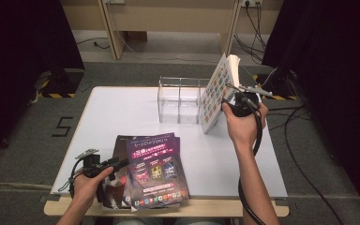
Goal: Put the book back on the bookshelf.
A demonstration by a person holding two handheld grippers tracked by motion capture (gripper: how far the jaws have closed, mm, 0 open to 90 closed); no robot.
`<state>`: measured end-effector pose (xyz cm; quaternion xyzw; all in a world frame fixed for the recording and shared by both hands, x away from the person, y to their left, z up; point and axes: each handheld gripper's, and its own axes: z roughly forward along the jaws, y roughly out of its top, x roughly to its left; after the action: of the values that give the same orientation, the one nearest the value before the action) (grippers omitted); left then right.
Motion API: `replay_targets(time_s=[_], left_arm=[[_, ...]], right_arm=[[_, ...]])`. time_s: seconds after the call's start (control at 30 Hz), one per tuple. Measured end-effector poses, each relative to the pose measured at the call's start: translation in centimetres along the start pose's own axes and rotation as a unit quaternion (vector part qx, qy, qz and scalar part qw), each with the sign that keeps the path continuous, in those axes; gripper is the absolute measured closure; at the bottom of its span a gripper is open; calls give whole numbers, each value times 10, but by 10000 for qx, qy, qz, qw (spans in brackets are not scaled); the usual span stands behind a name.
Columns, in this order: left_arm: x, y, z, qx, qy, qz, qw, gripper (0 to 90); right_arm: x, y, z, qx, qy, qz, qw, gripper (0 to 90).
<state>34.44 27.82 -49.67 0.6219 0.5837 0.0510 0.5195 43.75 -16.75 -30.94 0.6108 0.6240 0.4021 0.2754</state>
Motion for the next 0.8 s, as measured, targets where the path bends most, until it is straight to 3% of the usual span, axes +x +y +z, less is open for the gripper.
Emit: replay_targets(time_s=[0.3,0.4,0.8], left_arm=[[-2,1,0,-40,35,39,10000,314],[-3,2,-1,-60,13,37,10000,312],[-7,3,2,-28,-30,71,10000,312]], right_arm=[[4,-23,1,380,311,56,9988,476],[7,-33,4,625,469,89,9969,469],[26,-66,22,1188,865,-135,9891,510]])
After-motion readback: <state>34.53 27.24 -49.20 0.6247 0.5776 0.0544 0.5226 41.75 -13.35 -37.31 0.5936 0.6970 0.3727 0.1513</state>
